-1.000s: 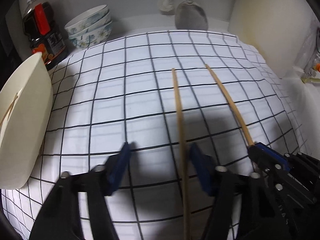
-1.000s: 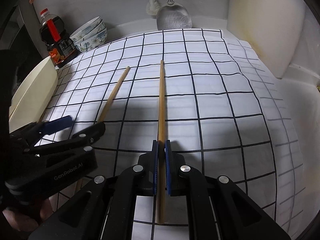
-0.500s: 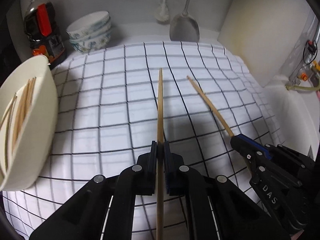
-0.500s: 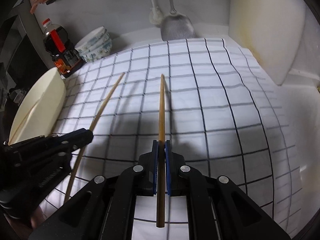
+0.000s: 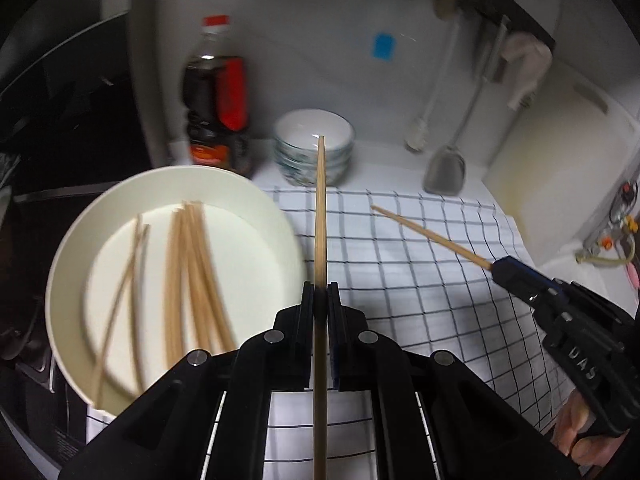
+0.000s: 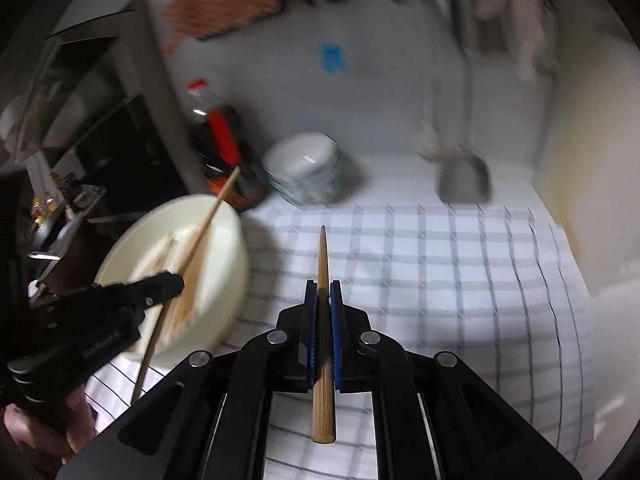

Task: Organize utensils
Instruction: 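Carry both held chopsticks up and over the white dish, then open the left tool into the dish while the right tool releases its chopstick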

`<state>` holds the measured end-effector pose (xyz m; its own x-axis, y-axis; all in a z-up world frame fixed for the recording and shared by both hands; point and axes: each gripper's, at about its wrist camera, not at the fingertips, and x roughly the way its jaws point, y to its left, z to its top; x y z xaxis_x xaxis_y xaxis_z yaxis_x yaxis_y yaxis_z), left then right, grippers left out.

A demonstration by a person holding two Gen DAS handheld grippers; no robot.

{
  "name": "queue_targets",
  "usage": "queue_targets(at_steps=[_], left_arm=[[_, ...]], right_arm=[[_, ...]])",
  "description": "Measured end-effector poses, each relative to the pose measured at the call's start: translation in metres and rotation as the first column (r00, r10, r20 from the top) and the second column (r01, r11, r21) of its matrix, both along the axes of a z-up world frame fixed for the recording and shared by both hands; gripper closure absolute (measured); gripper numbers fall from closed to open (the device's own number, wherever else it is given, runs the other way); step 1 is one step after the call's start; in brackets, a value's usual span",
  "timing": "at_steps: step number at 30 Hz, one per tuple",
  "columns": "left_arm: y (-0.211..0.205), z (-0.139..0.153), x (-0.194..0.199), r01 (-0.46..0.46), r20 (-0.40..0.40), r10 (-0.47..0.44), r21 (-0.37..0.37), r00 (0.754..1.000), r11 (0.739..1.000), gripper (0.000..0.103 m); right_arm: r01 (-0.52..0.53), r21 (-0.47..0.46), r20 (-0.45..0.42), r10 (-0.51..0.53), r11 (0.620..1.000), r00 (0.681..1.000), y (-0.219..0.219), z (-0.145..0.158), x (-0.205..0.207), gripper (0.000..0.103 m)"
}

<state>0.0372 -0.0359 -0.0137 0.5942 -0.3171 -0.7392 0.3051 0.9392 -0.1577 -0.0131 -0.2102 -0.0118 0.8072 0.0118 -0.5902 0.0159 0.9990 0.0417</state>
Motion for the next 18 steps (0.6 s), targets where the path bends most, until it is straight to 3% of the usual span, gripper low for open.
queue_targets(at_steps=[5,12,18], left_arm=[[0.063,0.01,0.01,-0.095,0.007,0.095,0.003,0.995,0.995,0.096],[0.134,-0.02,0.024,-0.184,-0.079,0.187,0.043,0.979,0.982,0.096],[0.157,-0.045,0.045,-0.198,-0.134,0.206,0.066,0.969,0.978,0.096]], right_arm=[[-0.104,-0.005,0.02,0.104,0.995,0.994,0.055,0.014,0.026,0.097],[-0.206,0.0,-0.058,0.205,0.979,0.977,0.122,-0.016,0.075,0.097],[-0.218,-0.002,-0.108,0.216,0.976,0.97,0.157,-0.036,0.105,0.097]])
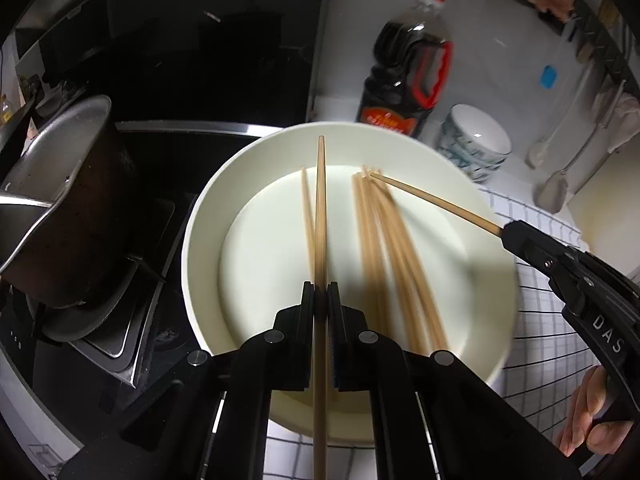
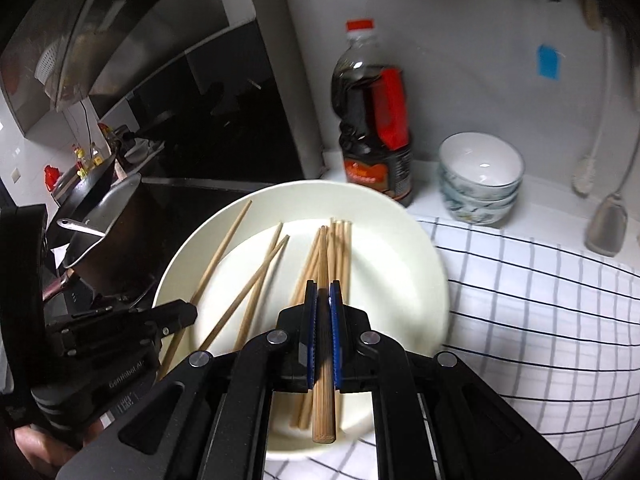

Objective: Organize utensils

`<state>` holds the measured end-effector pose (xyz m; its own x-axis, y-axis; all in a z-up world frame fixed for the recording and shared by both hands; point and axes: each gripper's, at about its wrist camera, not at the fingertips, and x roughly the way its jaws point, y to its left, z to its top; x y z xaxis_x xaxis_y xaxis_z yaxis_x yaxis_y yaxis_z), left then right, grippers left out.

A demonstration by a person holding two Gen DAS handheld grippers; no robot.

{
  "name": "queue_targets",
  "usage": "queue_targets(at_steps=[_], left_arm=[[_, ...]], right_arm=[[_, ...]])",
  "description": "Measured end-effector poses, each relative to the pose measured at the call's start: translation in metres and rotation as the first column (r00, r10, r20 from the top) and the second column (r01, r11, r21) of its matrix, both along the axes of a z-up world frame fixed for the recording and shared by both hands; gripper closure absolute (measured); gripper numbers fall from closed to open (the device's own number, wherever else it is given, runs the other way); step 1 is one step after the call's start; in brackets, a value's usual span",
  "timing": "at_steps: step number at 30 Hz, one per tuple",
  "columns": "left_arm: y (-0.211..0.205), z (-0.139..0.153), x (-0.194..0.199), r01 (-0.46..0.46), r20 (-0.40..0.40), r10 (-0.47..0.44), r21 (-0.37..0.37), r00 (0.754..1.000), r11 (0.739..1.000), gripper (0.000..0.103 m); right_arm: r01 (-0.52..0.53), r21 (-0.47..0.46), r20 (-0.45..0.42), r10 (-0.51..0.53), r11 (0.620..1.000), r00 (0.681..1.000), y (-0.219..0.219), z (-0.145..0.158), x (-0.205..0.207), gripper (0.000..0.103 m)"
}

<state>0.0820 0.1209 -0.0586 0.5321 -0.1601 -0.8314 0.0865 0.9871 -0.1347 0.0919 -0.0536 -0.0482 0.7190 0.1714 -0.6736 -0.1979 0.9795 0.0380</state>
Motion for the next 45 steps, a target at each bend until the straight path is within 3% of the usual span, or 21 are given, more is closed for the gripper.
queue_targets(at_steps=[7,8,9,11,13,16,20,26,45], left_arm=[[0.004,-0.015,0.021,-0.007,-0.052,0.006,-0.007,0.999,1.0,0.091],[0.008,-0.013,0.021,-0.021,-0.053,0.021,-0.009,0.998,1.0,0.076],[0.011,-0.011,0.022,-0.034,-0.047,0.033,-0.006,0.998,0.999,0.054],[0.019,-0.003,0.019,-0.072,-0.011,0.073,0.017,0.997,0.997,0.032],[0.026,0.004,0.016,-0.093,-0.004,0.094,0.03,0.996,0.995,0.031],[0.034,0.009,0.015,-0.132,-0.03,0.132,0.014,0.991,0.991,0.023],[0.039,0.017,0.008,-0.168,-0.04,0.168,0.014,0.985,0.986,0.012],[0.033,0.029,-0.001,-0.163,-0.035,0.164,0.048,0.986,0.986,0.007],[0.018,0.062,-0.028,-0.16,0.008,0.16,0.085,0.987,0.983,0.006]], right_arm=[[-0.005,-0.014,-0.086,0.004,1.0,0.996,0.017,-0.018,0.023,0.097],[-0.002,-0.015,-0.084,0.0,1.0,0.996,0.016,-0.018,0.022,0.092],[0.001,-0.017,-0.079,-0.002,1.0,0.997,0.016,-0.017,0.02,0.089],[0.017,-0.039,-0.065,-0.019,0.999,0.998,0.013,-0.013,0.016,0.088],[0.024,-0.053,-0.063,-0.027,0.998,0.998,0.01,-0.01,0.013,0.085],[0.034,-0.067,-0.065,-0.038,0.997,0.997,0.007,-0.006,0.006,0.073],[0.044,-0.074,-0.082,-0.05,0.996,0.995,0.002,-0.004,-0.005,0.066],[0.051,-0.065,-0.103,-0.058,0.997,0.993,-0.002,0.003,-0.021,0.053],[0.05,-0.064,-0.076,-0.055,0.997,0.996,0.003,0.031,-0.051,0.048]])
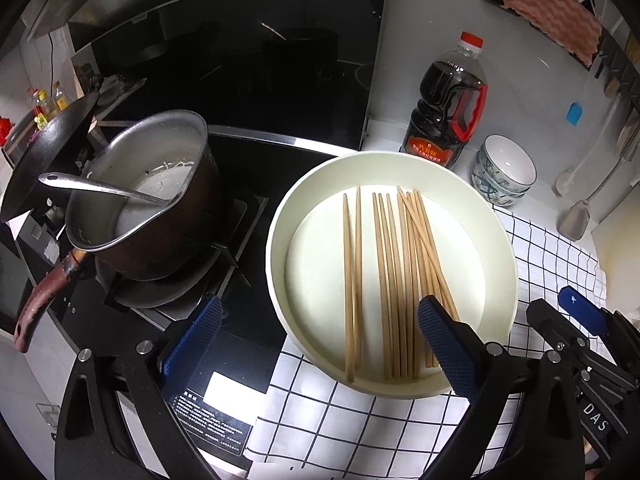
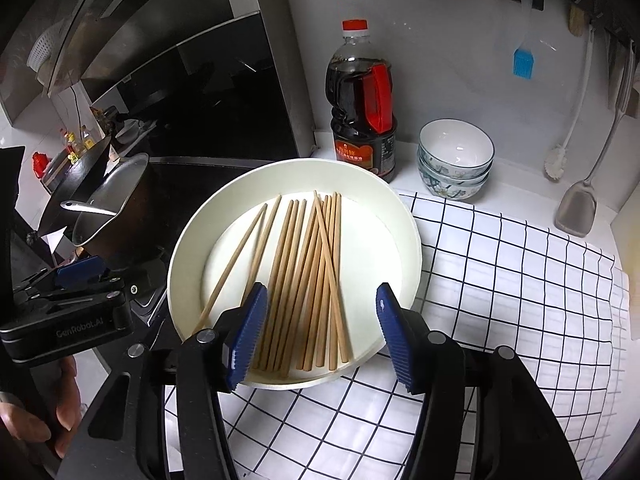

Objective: Organize utensils

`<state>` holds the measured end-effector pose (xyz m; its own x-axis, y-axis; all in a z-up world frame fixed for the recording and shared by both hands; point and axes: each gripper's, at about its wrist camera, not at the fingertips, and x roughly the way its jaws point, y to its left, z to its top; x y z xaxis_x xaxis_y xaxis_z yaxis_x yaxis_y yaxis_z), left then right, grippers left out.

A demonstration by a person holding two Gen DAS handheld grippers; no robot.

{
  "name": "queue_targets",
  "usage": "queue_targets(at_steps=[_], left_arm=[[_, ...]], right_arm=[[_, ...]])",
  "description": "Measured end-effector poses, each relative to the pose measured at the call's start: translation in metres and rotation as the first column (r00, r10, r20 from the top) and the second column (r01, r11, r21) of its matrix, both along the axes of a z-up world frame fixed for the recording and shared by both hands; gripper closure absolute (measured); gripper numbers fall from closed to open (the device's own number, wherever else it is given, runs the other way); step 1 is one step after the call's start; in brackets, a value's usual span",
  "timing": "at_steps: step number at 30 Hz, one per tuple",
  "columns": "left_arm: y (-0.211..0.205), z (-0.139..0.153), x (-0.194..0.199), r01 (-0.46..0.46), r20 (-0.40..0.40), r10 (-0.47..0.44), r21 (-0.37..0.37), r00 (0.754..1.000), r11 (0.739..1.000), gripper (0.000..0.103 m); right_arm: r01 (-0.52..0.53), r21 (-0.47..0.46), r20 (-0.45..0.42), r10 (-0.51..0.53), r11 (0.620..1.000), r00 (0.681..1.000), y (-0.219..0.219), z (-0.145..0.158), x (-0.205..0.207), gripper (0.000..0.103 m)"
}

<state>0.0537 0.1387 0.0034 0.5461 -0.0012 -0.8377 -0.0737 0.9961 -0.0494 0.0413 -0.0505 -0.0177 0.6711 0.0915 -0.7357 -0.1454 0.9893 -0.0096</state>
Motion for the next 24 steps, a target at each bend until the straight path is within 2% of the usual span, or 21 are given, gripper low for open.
queue_targets(at_steps=[24], left_arm=[[-0.001,0.013,-0.015,-0.012,0.038,0.012,0.016,0.999,1.0,0.006]], right_arm=[[-0.002,0.007,0.016,0.002,1.0,1.0,-0.002,0.006,-0.015,0.044]])
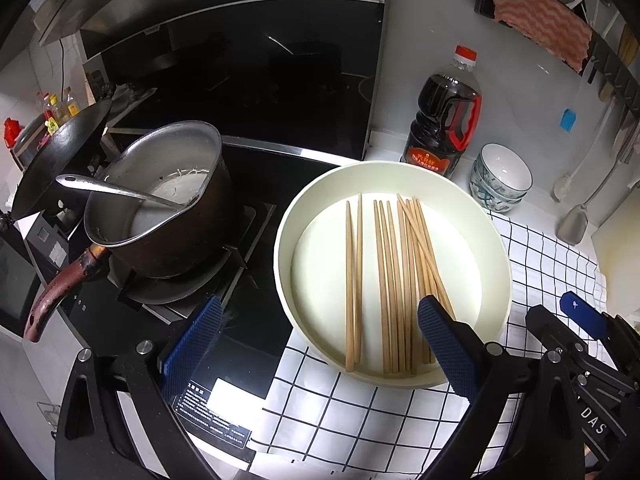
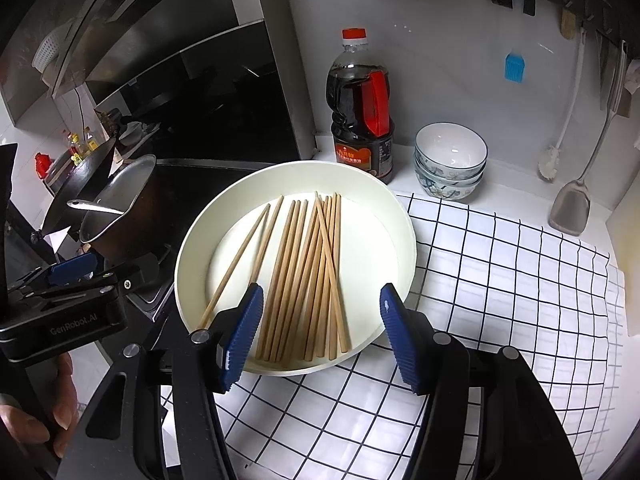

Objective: Organize utensils

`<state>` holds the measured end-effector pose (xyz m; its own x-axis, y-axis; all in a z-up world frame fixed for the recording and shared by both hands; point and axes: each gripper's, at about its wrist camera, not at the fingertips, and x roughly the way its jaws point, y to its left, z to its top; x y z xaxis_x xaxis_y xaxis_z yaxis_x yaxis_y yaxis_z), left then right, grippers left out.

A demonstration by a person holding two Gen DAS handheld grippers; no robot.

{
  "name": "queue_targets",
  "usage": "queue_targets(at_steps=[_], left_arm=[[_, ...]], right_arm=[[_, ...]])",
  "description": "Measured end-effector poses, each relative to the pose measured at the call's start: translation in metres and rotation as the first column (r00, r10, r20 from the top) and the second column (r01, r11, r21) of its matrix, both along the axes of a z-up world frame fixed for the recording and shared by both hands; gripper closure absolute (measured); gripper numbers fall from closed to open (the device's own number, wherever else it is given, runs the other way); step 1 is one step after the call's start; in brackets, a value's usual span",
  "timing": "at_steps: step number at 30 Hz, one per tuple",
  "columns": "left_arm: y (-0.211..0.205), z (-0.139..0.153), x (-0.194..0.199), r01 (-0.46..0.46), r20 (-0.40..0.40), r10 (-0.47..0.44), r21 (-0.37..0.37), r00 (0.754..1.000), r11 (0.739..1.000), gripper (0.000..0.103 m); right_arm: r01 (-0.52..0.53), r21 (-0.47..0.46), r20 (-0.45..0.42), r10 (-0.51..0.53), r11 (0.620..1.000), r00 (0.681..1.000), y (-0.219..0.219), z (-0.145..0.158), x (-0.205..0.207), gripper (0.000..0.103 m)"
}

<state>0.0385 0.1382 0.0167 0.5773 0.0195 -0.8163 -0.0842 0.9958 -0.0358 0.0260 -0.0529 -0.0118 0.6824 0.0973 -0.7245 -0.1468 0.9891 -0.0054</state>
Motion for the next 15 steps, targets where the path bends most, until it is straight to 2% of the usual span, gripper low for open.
queue_targets(at_steps=[15], left_arm=[[-0.0044,0.0002,-0.0022,0.004,0.002,-0.004,0.003,1.0,1.0,0.006]], right_arm=[[-0.002,0.002,0.009,0.002,1.0,1.0,-0.0017,0.0024,-0.0013,0.043]])
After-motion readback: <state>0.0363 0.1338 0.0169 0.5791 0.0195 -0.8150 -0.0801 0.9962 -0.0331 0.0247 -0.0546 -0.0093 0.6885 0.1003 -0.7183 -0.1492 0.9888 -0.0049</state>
